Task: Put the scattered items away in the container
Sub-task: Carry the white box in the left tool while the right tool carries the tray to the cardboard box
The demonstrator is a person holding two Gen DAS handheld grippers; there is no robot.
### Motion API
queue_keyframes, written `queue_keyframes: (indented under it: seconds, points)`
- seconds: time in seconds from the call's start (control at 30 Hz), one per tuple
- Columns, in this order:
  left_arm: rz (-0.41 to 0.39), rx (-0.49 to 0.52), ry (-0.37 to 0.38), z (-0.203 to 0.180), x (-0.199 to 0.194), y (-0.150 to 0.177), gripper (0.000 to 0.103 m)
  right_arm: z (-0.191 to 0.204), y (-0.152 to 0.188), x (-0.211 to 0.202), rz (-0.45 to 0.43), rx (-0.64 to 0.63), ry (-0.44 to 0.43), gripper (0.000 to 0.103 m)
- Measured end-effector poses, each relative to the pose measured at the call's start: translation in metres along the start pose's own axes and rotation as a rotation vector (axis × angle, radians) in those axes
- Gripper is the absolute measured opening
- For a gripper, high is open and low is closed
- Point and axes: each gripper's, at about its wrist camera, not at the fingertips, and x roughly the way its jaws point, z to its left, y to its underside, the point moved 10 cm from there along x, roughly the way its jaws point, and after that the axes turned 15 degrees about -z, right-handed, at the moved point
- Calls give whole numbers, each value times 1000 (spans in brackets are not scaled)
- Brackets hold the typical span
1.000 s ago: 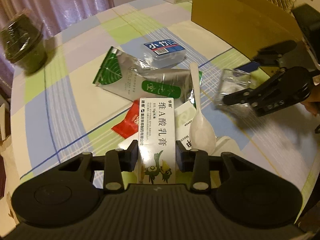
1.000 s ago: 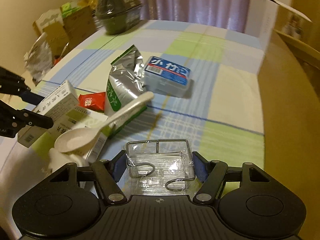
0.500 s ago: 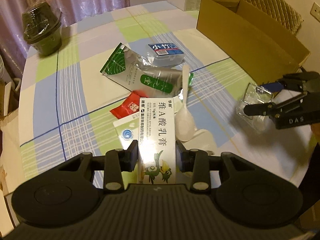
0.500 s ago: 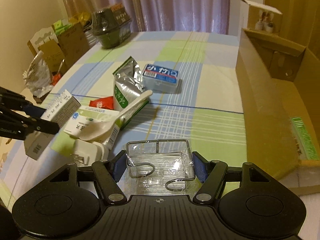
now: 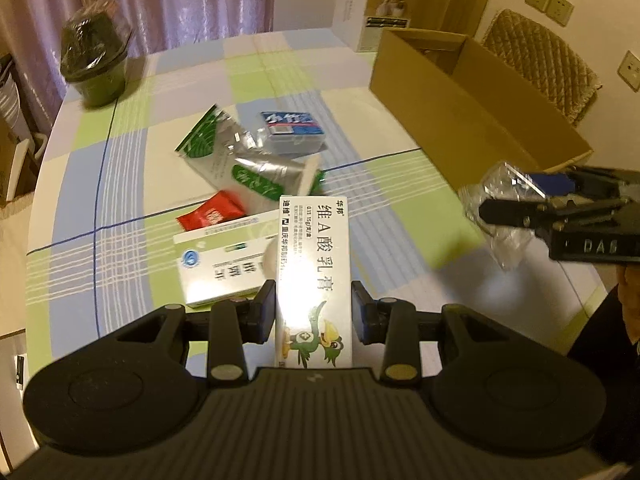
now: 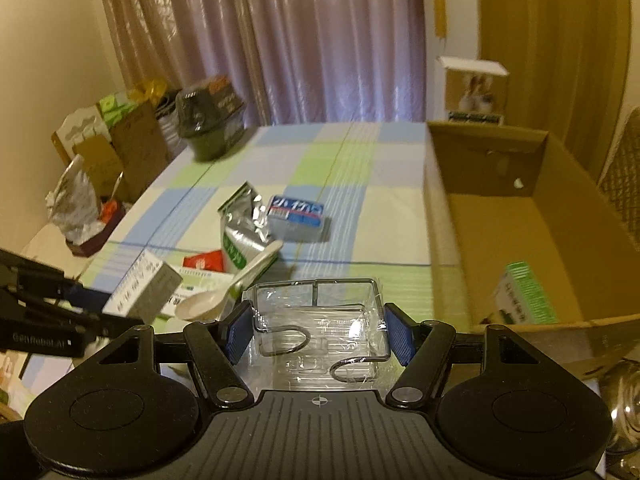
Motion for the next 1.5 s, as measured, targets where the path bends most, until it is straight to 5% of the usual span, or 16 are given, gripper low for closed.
queue_keyframes:
  seconds: [0.67, 1.03, 1.5]
  points:
    - [-52, 13, 133, -122, 0, -42, 33, -105, -48, -78, -147, 56, 173, 70]
    - [-68, 29, 197, -186, 29, -85, 33, -170, -65, -85, -174, 26, 243, 70]
    - [-75, -98, 252, -237, 87, -132, 33, -225, -79, -65, -190, 78, 288, 70]
